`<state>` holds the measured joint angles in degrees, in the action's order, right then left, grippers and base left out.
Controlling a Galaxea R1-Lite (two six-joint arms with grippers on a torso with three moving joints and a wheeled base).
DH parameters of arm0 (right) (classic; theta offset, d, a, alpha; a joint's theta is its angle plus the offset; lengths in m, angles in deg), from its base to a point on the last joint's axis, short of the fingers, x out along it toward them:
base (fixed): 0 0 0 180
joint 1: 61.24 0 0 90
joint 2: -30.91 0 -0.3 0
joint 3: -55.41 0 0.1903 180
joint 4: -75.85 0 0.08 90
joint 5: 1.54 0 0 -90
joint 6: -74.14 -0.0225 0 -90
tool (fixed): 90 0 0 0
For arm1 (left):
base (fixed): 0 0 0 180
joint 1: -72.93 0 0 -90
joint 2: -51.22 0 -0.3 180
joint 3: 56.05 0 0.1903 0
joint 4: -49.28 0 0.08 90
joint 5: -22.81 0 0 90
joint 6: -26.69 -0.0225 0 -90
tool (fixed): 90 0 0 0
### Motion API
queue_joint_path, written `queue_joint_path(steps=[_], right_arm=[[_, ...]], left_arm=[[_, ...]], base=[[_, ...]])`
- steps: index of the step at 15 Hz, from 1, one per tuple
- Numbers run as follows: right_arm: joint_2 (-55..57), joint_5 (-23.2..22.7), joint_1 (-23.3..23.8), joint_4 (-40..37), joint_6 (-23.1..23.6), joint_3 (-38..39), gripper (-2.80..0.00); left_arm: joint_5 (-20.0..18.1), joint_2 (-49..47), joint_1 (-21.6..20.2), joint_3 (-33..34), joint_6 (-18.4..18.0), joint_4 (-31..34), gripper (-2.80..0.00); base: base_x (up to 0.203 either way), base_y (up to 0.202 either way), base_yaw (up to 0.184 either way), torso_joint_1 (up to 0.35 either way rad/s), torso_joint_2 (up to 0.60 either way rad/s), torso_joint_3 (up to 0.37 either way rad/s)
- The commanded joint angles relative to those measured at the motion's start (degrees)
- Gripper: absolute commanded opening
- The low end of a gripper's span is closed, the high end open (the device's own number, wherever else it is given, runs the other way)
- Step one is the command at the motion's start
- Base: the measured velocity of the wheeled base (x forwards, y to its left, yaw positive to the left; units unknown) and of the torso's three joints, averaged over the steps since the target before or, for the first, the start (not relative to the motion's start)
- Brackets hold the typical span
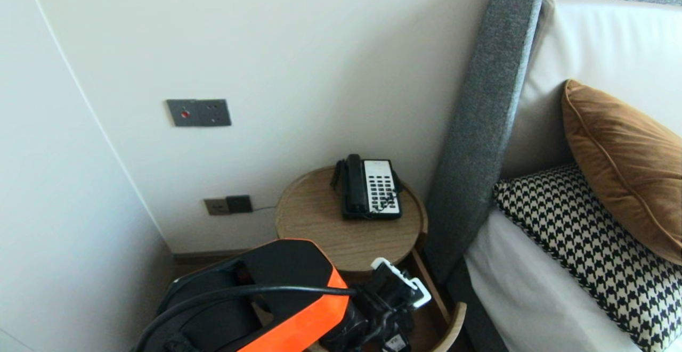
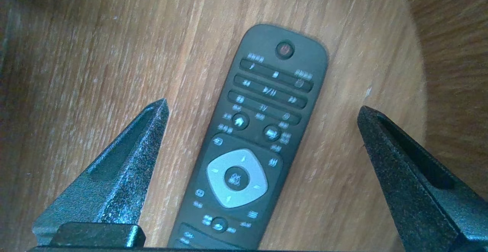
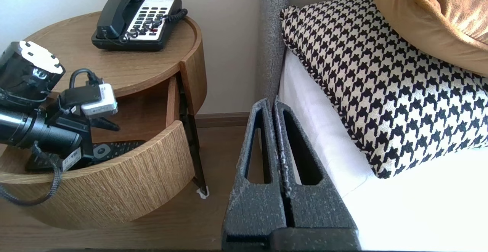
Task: Take the remote control out of the drawer one by one and place them on the table
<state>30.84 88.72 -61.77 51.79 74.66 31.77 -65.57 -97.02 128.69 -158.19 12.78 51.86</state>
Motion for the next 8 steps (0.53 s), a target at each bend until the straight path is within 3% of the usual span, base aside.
queue_joint_path(steps=[1, 8], right_arm=[[-0.19, 0.00, 0.00, -0.01, 0.02, 0.00, -2.80], [-0.19, 0.00, 0.00, -0.01, 0.02, 0.00, -2.80]], left_arm=[[0.14, -0.21, -0.16, 0.59, -0.32, -0.27, 0.00], [0.40, -0.20, -1.09, 1.68, 0.42, -1.35, 0.00]], base=[[0.000, 0.000, 0.000, 0.000, 0.00, 0.000], [0.000, 0.000, 0.000, 0.000, 0.00, 0.000]])
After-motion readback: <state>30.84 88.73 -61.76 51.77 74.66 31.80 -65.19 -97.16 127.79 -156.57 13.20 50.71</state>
